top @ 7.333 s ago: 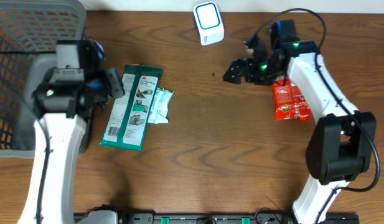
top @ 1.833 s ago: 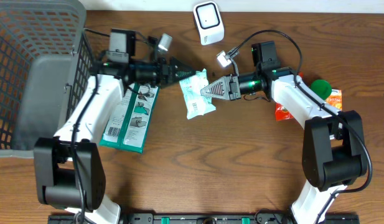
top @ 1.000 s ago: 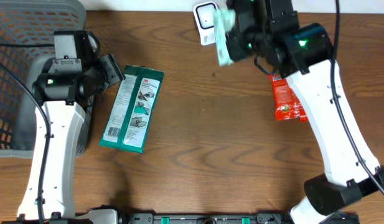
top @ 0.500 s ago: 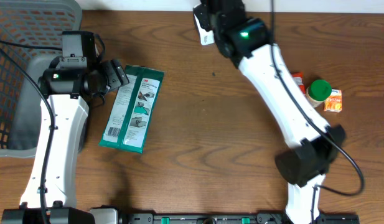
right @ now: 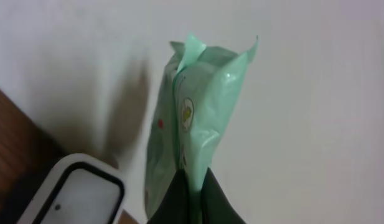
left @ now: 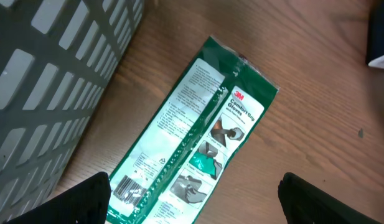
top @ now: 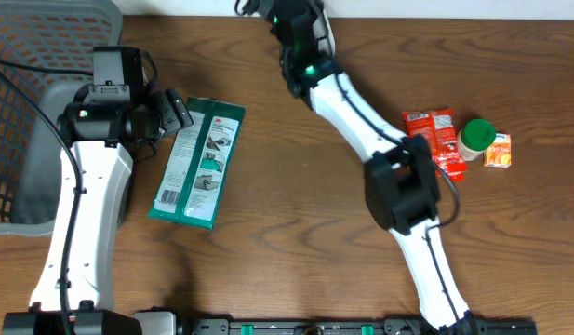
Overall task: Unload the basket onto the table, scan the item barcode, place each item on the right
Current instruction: 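Hold the wipes packet up to the white scanner with the right gripper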
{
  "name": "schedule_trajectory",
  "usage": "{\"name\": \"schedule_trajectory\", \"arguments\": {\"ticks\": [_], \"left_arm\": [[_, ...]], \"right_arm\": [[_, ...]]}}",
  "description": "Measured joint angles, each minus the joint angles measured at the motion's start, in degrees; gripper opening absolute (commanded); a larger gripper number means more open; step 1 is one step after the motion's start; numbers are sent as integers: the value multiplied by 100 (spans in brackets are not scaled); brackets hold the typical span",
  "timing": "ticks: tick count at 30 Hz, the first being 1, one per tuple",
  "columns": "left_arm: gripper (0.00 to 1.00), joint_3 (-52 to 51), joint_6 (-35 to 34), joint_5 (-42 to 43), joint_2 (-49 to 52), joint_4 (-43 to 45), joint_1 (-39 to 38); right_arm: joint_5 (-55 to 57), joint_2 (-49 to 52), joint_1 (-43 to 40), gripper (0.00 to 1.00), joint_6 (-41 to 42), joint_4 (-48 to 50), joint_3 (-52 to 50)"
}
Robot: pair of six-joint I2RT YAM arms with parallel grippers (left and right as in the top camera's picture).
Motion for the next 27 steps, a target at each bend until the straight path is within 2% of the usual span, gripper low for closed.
{"name": "schedule_trajectory", "arguments": {"ticks": [4,9,27], "left_arm": [[87,0,0,-2,0,-2,0],[87,0,-2,-2,0,-2,0],[87,0,0,0,0,-2,0]], "right_arm": [[122,553,-2,1,-852,951,-9],[127,970,0,1,-1460,1040,-9],[243,1073,111,1,-426,739,-4]]}}
